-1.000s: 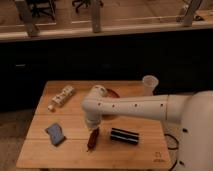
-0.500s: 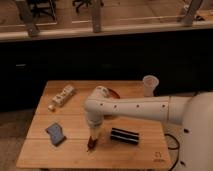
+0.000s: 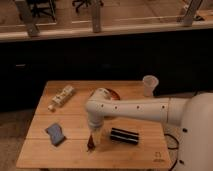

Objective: Place the pepper on the white sponge

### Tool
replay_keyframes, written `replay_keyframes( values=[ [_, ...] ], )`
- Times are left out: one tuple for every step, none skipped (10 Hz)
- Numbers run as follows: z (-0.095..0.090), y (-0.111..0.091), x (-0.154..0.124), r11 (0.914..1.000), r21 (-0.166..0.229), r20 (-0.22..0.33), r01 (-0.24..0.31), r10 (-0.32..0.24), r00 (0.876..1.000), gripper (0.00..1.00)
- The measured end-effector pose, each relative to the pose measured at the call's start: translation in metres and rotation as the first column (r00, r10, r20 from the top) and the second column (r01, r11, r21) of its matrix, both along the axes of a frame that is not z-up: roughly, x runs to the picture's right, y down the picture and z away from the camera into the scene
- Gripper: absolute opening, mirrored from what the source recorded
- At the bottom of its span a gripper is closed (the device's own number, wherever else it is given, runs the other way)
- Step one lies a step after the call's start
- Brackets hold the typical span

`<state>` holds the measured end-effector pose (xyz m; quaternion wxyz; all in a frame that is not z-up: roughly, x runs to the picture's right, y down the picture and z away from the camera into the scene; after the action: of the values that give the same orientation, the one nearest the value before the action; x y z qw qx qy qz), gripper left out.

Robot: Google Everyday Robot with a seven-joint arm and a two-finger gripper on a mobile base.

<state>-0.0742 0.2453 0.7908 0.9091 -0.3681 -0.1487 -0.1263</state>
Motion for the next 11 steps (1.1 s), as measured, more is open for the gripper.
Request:
replay_keyframes(
  values=[
    [0.002,0.003,-0.001,0.9999,-0.005,0.0,0.009,-0.009,1.0,0.8],
    [0.005,0.005,-0.003,0.9998,-0.009,0.0,0.015,-0.015,1.0,0.8],
    [0.008,0.01,-0.005,0.9994,-0.014,-0.002,0.031,-0.031,1.0,0.76],
    [0.01,0.012,-0.007,0.9989,-0.014,-0.002,0.044,-0.044,0.999,0.68],
    [0.011,0.014,-0.01,0.9985,-0.013,-0.001,0.054,-0.054,0.999,0.58],
    [0.012,0.015,-0.01,0.9981,-0.012,-0.002,0.061,-0.061,0.998,0.47],
    [0.013,0.016,-0.01,0.9977,-0.012,-0.002,0.066,-0.066,0.998,0.37],
    [0.013,0.017,-0.01,0.9976,-0.011,-0.003,0.068,-0.068,0.998,0.27],
    [0.013,0.017,-0.01,0.9975,-0.01,-0.002,0.07,-0.07,0.998,0.17],
    [0.013,0.018,-0.011,0.9973,-0.009,-0.001,0.072,-0.072,0.997,0.06],
    [0.013,0.018,-0.012,0.9973,-0.008,0.002,0.073,-0.073,0.997,0.01]
  ],
)
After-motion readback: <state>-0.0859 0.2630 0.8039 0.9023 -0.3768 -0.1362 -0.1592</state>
